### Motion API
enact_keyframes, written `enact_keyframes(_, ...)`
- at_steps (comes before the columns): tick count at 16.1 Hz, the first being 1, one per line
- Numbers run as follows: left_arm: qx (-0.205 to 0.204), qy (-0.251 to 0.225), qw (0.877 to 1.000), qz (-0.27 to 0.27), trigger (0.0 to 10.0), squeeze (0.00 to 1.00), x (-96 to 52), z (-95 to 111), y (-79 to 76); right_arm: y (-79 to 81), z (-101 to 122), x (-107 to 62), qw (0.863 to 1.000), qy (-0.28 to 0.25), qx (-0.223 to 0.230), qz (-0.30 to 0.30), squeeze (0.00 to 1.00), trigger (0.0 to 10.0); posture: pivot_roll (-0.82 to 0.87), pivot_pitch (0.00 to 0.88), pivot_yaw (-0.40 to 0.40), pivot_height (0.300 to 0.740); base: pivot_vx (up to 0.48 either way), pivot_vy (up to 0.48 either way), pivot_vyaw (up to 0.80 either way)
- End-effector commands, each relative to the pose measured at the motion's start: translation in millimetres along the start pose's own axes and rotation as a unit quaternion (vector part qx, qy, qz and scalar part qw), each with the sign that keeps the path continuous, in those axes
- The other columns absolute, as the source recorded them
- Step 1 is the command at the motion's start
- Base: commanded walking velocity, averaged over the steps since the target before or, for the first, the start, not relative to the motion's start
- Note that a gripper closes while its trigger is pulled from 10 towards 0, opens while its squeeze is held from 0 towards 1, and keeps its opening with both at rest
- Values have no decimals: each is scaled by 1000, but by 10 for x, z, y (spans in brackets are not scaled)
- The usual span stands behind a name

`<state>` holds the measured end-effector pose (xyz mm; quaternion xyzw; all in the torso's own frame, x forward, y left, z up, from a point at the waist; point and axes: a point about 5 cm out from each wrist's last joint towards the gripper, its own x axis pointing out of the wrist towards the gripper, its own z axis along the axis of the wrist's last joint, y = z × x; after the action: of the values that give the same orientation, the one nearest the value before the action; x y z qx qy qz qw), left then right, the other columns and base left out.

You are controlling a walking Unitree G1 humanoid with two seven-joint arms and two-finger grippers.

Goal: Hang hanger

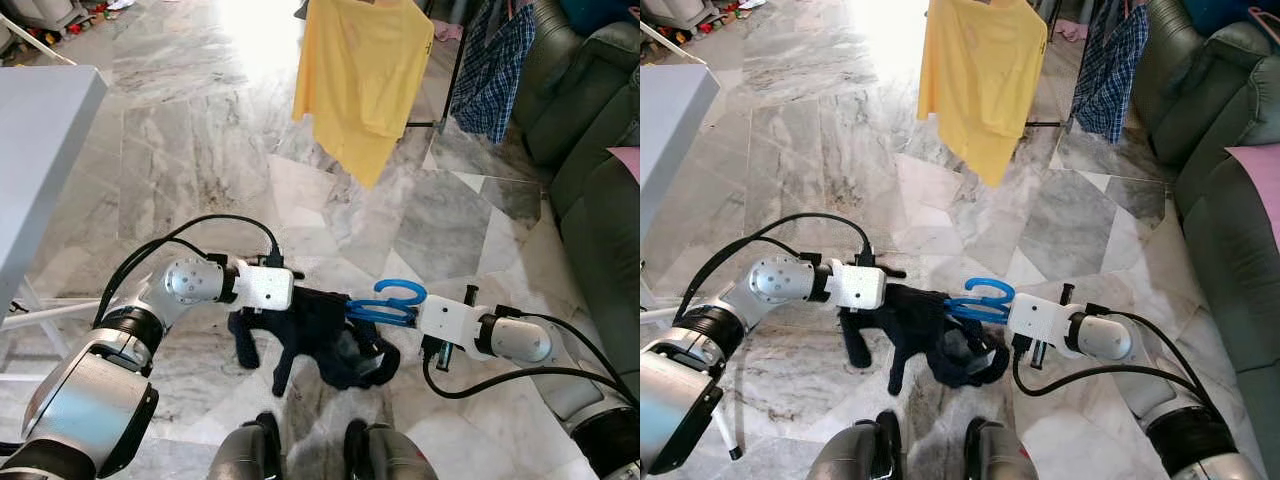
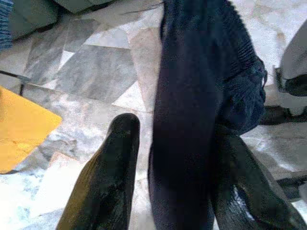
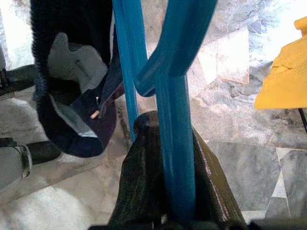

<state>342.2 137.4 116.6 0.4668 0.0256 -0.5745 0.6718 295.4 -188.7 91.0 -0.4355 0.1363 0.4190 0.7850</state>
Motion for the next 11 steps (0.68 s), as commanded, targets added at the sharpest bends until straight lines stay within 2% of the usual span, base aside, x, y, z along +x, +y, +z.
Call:
enact_keyframes(1, -13, 3, 1000, -19, 2078, 0, 29, -40, -108, 8, 27, 11, 1000, -11, -4, 0, 0, 0, -165, 225, 40, 740, 0, 0, 0)
enact_keyframes(2, -14, -1, 1000, -16, 6353, 0, 58, -24, -116, 10, 34, 14, 1000, -13, -3, -1, 0, 0, -166, 226, 40, 740, 0, 0, 0)
enact_keyframes(3, -15, -2, 1000, -15, 6353, 0, 67, -19, -117, 11, 36, 15, 1000, -13, -3, -2, 0, 0, -166, 227, 40, 740, 0, 0, 0)
enact_keyframes(4, -20, -7, 1000, -11, 0, 0, 96, 3, -105, 10, 40, 16, 1000, -14, -2, -2, 0, 0, -166, 228, 39, 740, 0, 0, 0)
enact_keyframes(11, -16, -14, 1000, -4, 0, 0, 173, 80, -56, -8, 72, 42, 1000, -18, -5, -2, 0, 0, -169, 235, 39, 740, 0, 0, 0)
